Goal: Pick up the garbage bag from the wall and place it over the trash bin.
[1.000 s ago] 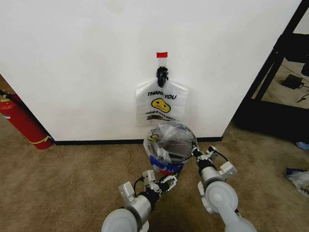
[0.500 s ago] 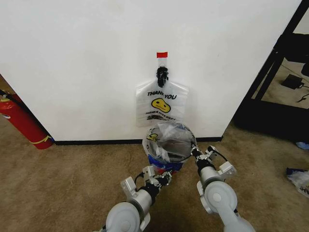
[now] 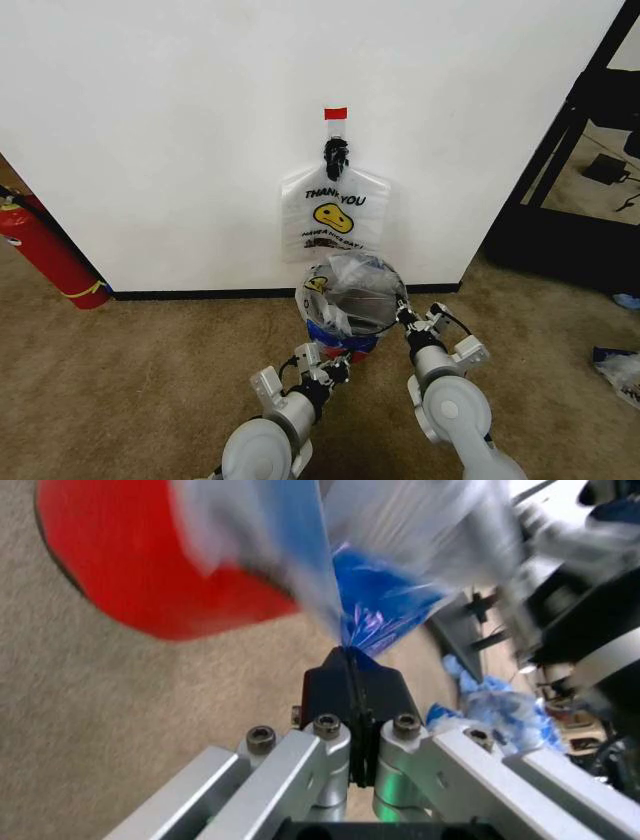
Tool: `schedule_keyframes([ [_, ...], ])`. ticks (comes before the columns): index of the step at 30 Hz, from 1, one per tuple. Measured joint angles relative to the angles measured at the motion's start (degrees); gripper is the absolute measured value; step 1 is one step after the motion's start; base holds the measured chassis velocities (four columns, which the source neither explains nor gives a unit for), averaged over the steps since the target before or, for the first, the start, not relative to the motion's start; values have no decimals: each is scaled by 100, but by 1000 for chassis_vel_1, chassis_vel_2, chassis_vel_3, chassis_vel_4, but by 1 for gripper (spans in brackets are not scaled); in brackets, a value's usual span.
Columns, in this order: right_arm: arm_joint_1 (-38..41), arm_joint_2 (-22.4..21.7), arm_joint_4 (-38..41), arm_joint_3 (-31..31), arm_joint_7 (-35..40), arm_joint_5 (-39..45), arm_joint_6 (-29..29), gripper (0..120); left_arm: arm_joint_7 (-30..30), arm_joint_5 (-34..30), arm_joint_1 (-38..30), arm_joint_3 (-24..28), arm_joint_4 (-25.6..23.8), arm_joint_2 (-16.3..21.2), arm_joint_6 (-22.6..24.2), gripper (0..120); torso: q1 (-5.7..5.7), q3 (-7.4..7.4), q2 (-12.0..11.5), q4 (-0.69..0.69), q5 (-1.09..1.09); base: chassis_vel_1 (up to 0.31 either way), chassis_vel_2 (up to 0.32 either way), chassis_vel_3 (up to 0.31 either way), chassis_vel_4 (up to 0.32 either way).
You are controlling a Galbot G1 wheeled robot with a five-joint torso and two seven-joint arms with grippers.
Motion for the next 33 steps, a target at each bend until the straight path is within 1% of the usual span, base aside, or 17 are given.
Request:
schedule_keyframes([
  [2, -26, 2, 55, -7, 16, 32, -9, 1, 30, 121, 18, 47, 179, -113, 5, 0, 0, 0, 0, -1, 0, 0, 0, 0, 0],
  [4, -38, 2, 74, -9, 18, 38, -10, 1, 32, 143, 2, 58, 238, -165, 6, 0, 0, 0, 0, -1, 0, 0, 0, 0, 0],
  [7, -89, -8, 128, -26, 24, 45, -17, 1, 37, 252, -171, 80, 488, -365, 12, 0, 0, 0, 0, -1, 0, 0, 0, 0, 0],
  [11, -107, -34, 133, -23, 24, 43, -18, 1, -12, 293, -354, 74, 591, -430, 39, 0, 0, 0, 0, -4, 0, 0, 0, 0, 0],
  [14, -84, -65, 110, 7, 24, 43, -18, 1, -11, 295, -231, 42, 442, -219, 81, 0, 0, 0, 0, -4, -1, 0, 0, 0, 0],
  [15, -64, -101, 97, 60, 24, 61, -17, 1, 13, 321, 59, -59, 234, 71, 93, 0, 0, 0, 0, 2, 2, 0, 0, 0, 0],
  [16, -57, -115, 92, 79, 24, 74, -17, 1, 35, 354, 207, -128, 129, 170, 84, 3, 0, 0, 0, 1, -1, 0, 0, 0, 0],
  [18, -52, -125, 83, 91, 22, 82, -17, 1, 52, 382, 317, -186, 52, 228, 68, 4, 0, 0, 0, 1, -1, 0, 0, 0, 0],
  [21, -31, -133, 34, 108, 17, 85, -16, 1, 68, 414, 580, -369, -214, 278, -32, 16, 0, 0, 0, 0, 0, 0, 0, 0, 0],
  [22, -29, -132, 29, 109, 17, 84, -15, 1, 68, 410, 596, -385, -246, 269, -54, 18, 0, 0, 0, -1, 0, 0, 0, 0, 0],
  [23, -26, -127, 20, 109, 16, 82, -14, 1, 58, 364, 623, -428, -361, 215, -134, 25, 0, 0, 0, -1, 0, 0, 0, 0, 0],
  [25, -25, -123, 19, 105, 15, 77, -14, 1, 28, 278, 618, -449, -498, 129, -203, 33, 0, 0, 0, -1, 0, 0, 0, 0, 0],
  [26, -25, -123, 19, 105, 15, 77, -14, 1, 28, 278, 618, -449, -498, 129, -203, 33, 0, 0, 0, -1, 0, 0, 0, 0, 0],
  [29, -28, -123, 20, 104, 15, 54, -15, 1, -16, 269, 578, -444, -535, 65, -237, 45, 0, 0, 0, -2, -1, 0, 0, 0, 0],
  [30, -29, -123, 20, 105, 15, 45, -14, 1, -18, 267, 573, -443, -535, 62, -240, 47, 0, 0, 0, -2, 0, 0, 0, 0, 0],
  [32, -43, -123, 22, 109, 15, 10, -15, 1, -20, 244, 557, -431, -536, 60, -245, 59, 0, 0, 0, -2, 0, 0, 0, 0, 0],
  [33, -50, -123, 23, 111, 14, 1, -14, 1, -20, 237, 557, -425, -542, 61, -245, 62, 0, 0, 0, -2, 0, 0, 0, 0, 0],
])
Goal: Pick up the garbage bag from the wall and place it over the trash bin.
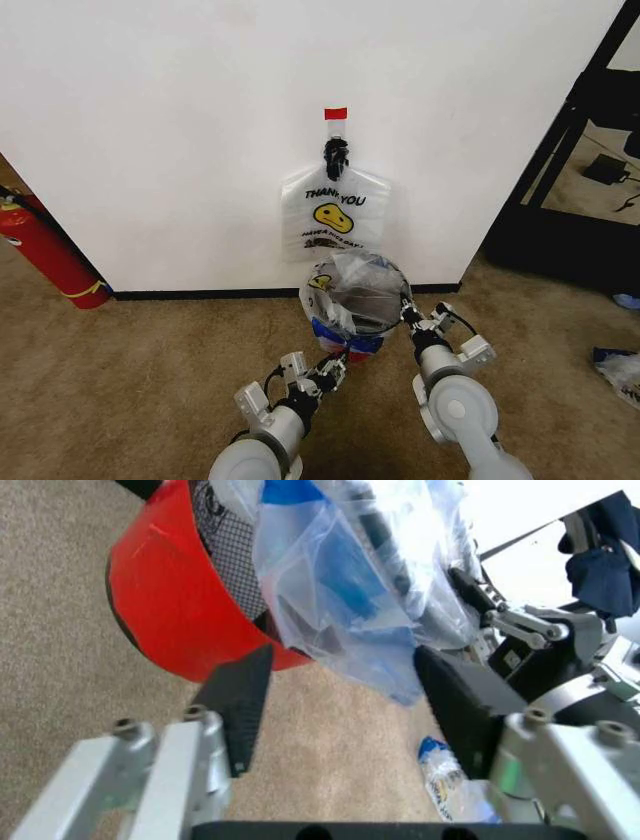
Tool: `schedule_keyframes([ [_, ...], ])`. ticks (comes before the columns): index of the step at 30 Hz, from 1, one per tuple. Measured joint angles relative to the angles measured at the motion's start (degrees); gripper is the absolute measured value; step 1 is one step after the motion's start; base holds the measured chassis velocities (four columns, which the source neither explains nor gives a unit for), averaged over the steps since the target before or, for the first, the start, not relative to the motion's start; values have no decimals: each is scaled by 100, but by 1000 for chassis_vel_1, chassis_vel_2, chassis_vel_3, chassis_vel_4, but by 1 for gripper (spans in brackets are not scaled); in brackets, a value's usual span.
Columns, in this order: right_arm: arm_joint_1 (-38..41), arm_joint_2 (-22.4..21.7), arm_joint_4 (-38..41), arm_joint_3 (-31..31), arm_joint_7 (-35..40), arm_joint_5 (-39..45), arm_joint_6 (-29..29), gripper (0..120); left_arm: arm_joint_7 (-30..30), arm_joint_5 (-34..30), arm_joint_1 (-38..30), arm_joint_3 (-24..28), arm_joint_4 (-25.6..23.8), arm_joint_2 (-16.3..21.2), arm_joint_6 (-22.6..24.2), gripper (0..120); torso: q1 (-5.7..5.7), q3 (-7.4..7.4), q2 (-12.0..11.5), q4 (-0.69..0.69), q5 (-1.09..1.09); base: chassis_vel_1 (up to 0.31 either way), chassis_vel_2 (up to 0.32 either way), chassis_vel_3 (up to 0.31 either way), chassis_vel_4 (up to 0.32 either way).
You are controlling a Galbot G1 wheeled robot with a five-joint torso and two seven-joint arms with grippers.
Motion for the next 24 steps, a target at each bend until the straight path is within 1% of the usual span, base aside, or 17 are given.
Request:
schedule_keyframes([
  [1, 0, 0, 0, 0, 0, 0, 0, 1, 0, 0, 0, 0, 0, 0, 0, 62, 0, 0, 0, 0, 0, 0, 0, 0, 0],
  [4, -10, 4, 14, 3, -1, -11, 0, 1, 1, -21, -1, 30, -47, 2, 0, 75, 0, 0, 0, 0, 0, 0, 0, 0, 0],
  [6, -10, 6, 15, 2, -1, -17, 0, 1, 1, -25, 2, 38, -72, 3, 0, 77, 0, 0, 0, 0, 0, 0, 0, 0, 0],
  [10, -4, 11, 20, 0, -1, -25, 0, 1, 2, -26, 12, 49, -119, 28, 8, 74, 0, 0, 0, 0, 0, 0, 0, 0, 0],
  [13, -1, 11, 30, -13, 0, -25, 0, 1, 2, -46, -62, 55, -48, 17, 9, 73, 0, 0, 0, 1, 0, 0, 0, 0, 0],
  [17, 15, 15, 30, -24, 2, -25, -1, 1, 5, -114, -190, 82, 49, -50, 29, 68, 0, 0, 0, 0, 1, 0, 0, 0, 0],
  [19, 22, 25, 30, -28, 4, -25, -1, 1, 6, -130, -257, 117, 120, -86, 46, 63, 0, 0, 0, 0, 0, 0, 0, 0, 0],
  [22, 24, 40, 29, -33, 14, -25, -1, 1, 11, -136, -368, 168, 292, -148, 69, 49, 0, 0, 0, 0, 0, 0, 0, 0, 0],
  [23, 24, 40, 29, -33, 14, -25, -1, 1, 11, -136, -368, 168, 292, -148, 69, 49, 0, 0, 0, 0, 0, 0, 0, 0, 0],
  [24, 25, 40, 29, -33, 15, -25, -1, 1, 13, -136, -381, 171, 324, -164, 69, 46, 0, 0, 0, 0, 0, 0, 0, 0, 0],
])
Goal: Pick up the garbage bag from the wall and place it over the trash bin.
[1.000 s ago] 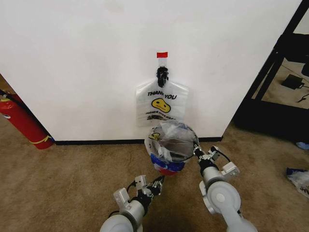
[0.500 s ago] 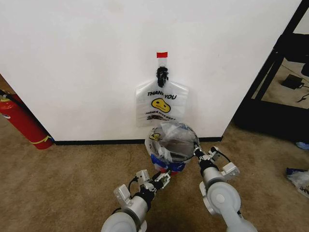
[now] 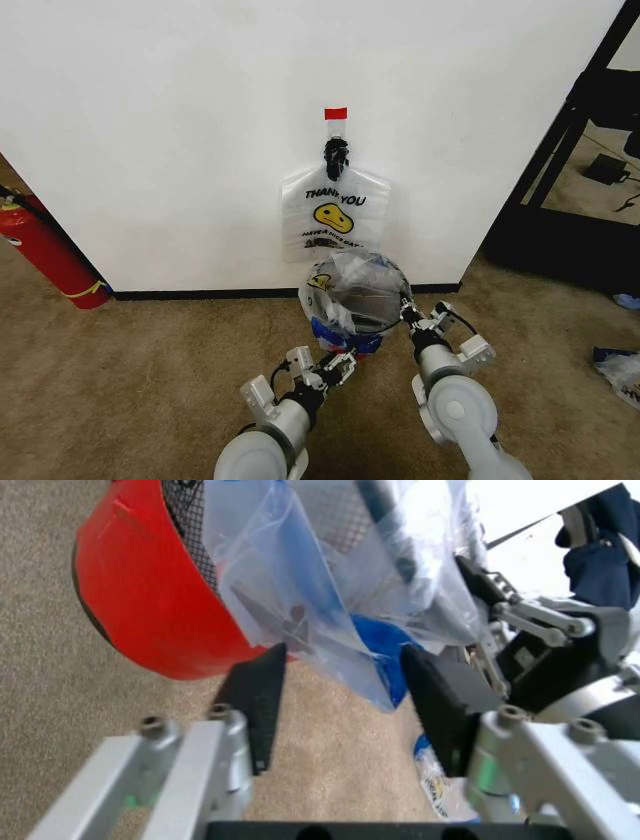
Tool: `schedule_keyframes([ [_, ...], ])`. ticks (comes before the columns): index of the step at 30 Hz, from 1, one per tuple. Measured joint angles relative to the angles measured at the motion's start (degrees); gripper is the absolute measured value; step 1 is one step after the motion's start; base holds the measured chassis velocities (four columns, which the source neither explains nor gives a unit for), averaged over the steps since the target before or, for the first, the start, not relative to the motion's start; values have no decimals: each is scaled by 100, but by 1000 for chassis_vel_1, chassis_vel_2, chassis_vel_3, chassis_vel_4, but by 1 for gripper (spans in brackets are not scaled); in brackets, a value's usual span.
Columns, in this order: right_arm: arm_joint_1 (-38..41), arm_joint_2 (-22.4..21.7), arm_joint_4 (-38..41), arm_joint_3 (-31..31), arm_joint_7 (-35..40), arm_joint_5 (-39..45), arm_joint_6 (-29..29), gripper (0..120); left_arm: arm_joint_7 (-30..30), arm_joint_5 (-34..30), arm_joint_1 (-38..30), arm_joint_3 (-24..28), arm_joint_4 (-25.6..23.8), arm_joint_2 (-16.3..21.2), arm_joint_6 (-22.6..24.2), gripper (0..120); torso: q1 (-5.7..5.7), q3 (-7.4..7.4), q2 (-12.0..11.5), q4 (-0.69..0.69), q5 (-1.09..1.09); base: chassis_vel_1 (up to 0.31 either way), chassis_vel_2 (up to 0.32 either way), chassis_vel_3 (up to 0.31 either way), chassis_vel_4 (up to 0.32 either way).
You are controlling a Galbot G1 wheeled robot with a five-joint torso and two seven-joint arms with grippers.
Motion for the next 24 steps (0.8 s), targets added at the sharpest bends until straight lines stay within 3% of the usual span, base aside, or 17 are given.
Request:
schedule_keyframes([
  [4, 4, 8, -31, 3, -2, -8, 0, 1, 29, 47, -21, 13, 108, -53, -2, 26, 0, 0, 0, 0, 0, 0, 0, 0, 0],
  [6, 8, 17, -43, 2, -5, -16, 0, 1, 38, 87, -24, 19, 131, -58, -9, 23, 0, 0, 0, 0, 0, 0, 0, 0, 0],
  [12, 41, 103, -105, -28, -32, -73, 1, 1, 61, 217, -37, 25, 221, -110, -88, 0, 0, 0, 0, 0, 0, 0, 0, 0, 0],
  [24, -40, 183, -20, -30, -56, -101, 8, 1, 89, 308, 119, 3, 170, -74, -197, 0, 0, 0, 0, 0, 0, 0, 0, 0, 0],
])
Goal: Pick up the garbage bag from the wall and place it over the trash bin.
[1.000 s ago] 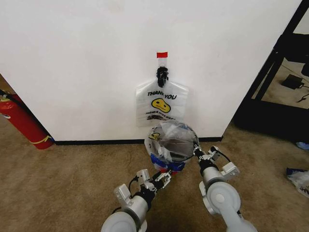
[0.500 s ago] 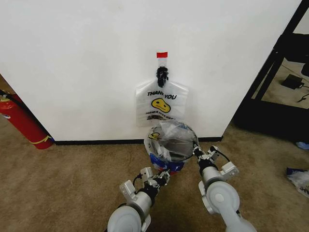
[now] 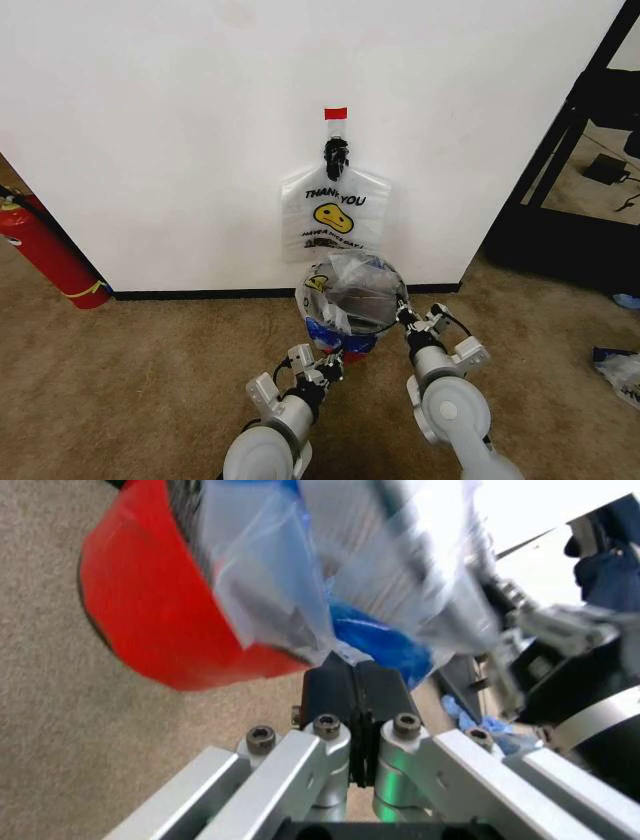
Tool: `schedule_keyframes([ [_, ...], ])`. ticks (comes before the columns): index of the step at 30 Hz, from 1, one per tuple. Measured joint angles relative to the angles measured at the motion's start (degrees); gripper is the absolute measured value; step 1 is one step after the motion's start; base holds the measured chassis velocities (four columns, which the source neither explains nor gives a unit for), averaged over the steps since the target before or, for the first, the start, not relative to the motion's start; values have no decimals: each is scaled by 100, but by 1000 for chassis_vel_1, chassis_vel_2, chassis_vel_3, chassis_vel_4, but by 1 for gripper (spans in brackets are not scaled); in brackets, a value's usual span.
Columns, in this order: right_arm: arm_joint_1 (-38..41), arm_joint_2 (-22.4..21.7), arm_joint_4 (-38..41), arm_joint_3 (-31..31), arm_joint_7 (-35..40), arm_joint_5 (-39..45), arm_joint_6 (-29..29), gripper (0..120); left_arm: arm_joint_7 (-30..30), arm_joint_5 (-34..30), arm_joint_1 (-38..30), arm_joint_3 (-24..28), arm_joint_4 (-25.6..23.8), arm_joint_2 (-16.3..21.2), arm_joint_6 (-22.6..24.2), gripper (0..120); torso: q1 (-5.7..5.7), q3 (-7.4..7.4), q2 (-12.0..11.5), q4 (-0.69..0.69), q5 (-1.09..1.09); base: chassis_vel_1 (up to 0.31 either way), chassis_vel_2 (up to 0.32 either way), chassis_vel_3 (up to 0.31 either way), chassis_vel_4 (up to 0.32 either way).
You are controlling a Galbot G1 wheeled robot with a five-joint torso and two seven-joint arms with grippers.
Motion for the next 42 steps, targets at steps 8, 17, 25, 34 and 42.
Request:
schedule_keyframes([
  [8, -239, 94, 264, -62, 25, 41, -13, 1, 51, 146, -92, 33, 418, -279, -26, 0, 0, 0, 0, 0, -1, 0, 0, 0, 0],
  [17, -295, 116, 305, -61, 19, 33, 27, 1, 75, 419, -174, 41, 940, -439, -34, 0, 0, 0, 0, 0, 0, 0, 0, 0, 0],
  [25, -318, 134, 348, -89, 19, 33, 22, 1, 105, 674, -163, 103, 1238, -565, -31, 0, 0, 0, 0, 0, 0, 0, 0, 0, 0],
  [34, -363, 129, 364, -86, 13, 31, 13, 1, 120, 885, 65, 74, 1068, -526, 54, 0, 0, 0, 0, 0, -1, 0, 0, 0, 0],
  [42, -280, 134, 239, -56, -4, 7, 34, 1, 173, 1338, 416, 24, 460, -151, 223, 16, 0, 0, 0, 0, -1, 0, 0, 0, 0],
])
